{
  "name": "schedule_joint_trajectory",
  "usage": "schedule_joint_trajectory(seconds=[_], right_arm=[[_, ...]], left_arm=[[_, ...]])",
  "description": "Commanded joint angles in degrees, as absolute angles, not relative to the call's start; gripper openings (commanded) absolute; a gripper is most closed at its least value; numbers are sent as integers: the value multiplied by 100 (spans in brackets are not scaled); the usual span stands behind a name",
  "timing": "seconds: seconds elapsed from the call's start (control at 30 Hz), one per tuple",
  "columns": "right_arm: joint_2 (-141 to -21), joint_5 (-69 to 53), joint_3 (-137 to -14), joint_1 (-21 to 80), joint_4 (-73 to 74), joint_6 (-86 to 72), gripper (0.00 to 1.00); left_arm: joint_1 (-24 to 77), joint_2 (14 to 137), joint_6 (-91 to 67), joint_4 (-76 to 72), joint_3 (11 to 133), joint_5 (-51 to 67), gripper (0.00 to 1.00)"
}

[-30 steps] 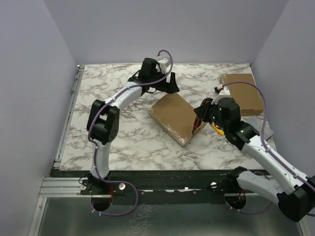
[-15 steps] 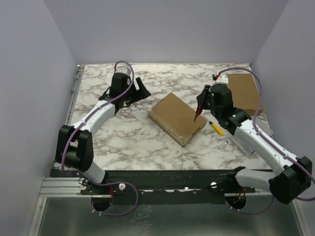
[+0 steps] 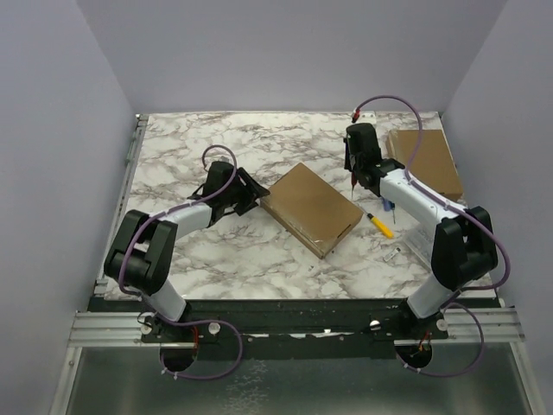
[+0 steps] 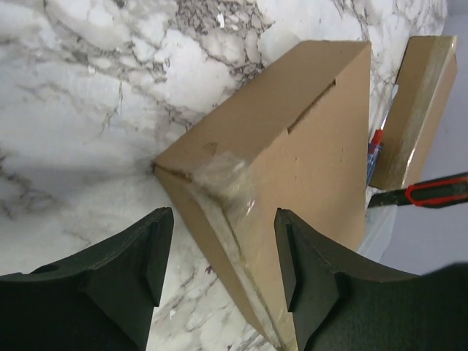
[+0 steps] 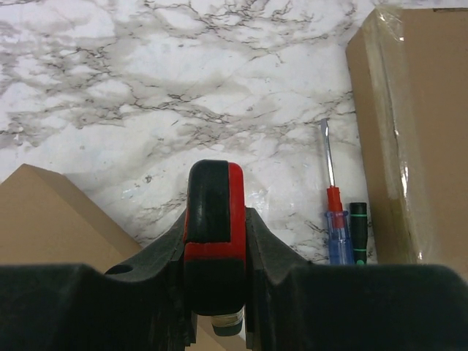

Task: Unpack the express box
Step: Adjust the express box at the center of the board, then cut the express box at the center of the board.

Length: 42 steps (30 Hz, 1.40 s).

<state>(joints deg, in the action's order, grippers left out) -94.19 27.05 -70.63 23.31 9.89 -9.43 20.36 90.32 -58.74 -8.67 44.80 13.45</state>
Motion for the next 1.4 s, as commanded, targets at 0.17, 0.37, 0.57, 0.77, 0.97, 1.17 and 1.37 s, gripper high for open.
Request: schedule_joint_trajectory(seconds=[0.17,0.37,0.57,0.77,0.97,1.17,1.37], right_arm=[[-8528,1450,-6351,2447,1224,-1731,0],[-7487,1768,-5514,2496,1497,-1995,1],[-7337,2779,-6264,2496,2483,-1901,0],[-7038,572,-6222,2616,1171,-1634,0],[-7536,397,-6415,3666,-332,-1350,0],[-8162,529,-6329,4000,-1638,-1840,1],[-8872,763,-6343,4174,-2516,-1861,0]], left_arm=[[2083,10407,-5777,-1329,5556,1590,60],[2076,10437,-5315,-1098,5640,1826,69],[1602,9660,-4464,-657,5495,2033,78],[1415,9907,-4001,-1397,6057,3716,72],[1380,10665,-3221,-856,6712,4130,60],[1406,11080,-3317,-995,6659,4466,56],[1398,11219,-3383,-1055,6677,4439,50]])
